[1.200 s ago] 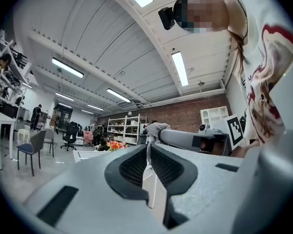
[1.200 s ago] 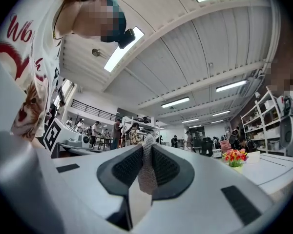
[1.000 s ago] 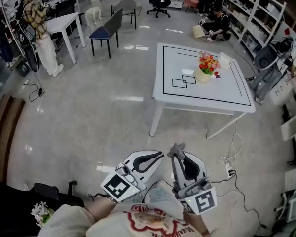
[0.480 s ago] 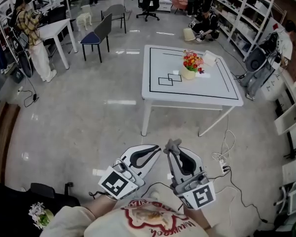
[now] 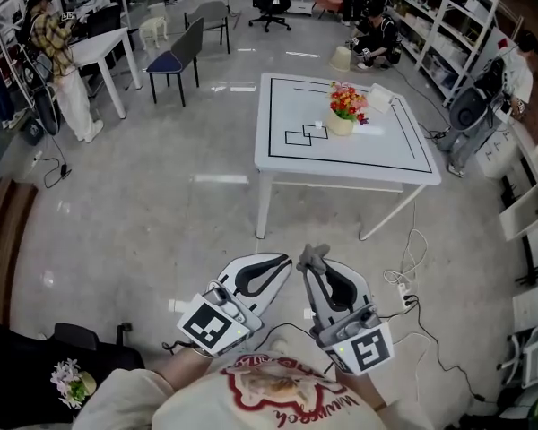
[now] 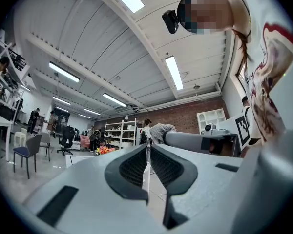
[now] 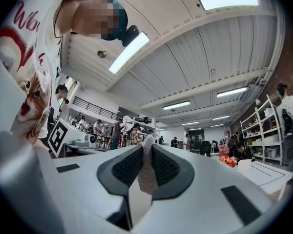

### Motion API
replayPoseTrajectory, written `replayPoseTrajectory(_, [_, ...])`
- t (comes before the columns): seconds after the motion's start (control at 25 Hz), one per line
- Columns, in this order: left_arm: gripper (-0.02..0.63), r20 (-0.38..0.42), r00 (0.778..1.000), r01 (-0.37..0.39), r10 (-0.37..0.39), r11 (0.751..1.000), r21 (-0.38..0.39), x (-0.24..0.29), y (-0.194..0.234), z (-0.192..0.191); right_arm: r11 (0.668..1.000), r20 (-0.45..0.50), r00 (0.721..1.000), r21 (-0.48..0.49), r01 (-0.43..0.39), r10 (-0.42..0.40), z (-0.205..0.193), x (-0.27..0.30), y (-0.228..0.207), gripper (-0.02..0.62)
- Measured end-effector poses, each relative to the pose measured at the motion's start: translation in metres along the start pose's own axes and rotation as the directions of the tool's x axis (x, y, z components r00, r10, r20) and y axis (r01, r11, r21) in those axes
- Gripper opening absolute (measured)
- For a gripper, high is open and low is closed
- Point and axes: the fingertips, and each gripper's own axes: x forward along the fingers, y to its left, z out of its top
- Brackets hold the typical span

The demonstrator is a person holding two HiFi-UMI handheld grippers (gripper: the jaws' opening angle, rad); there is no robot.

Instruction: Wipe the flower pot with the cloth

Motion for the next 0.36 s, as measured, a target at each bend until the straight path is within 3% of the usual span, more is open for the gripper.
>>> replayPoseTrajectory(0.36, [0.029, 0.029, 1.000, 0.004, -0.005, 1.000, 0.018, 0.0018, 0.0017, 0.0096, 1.000, 0.011, 1.000, -0.008, 0.001, -0.001, 0.0036, 0.0002, -0.0010, 0.049])
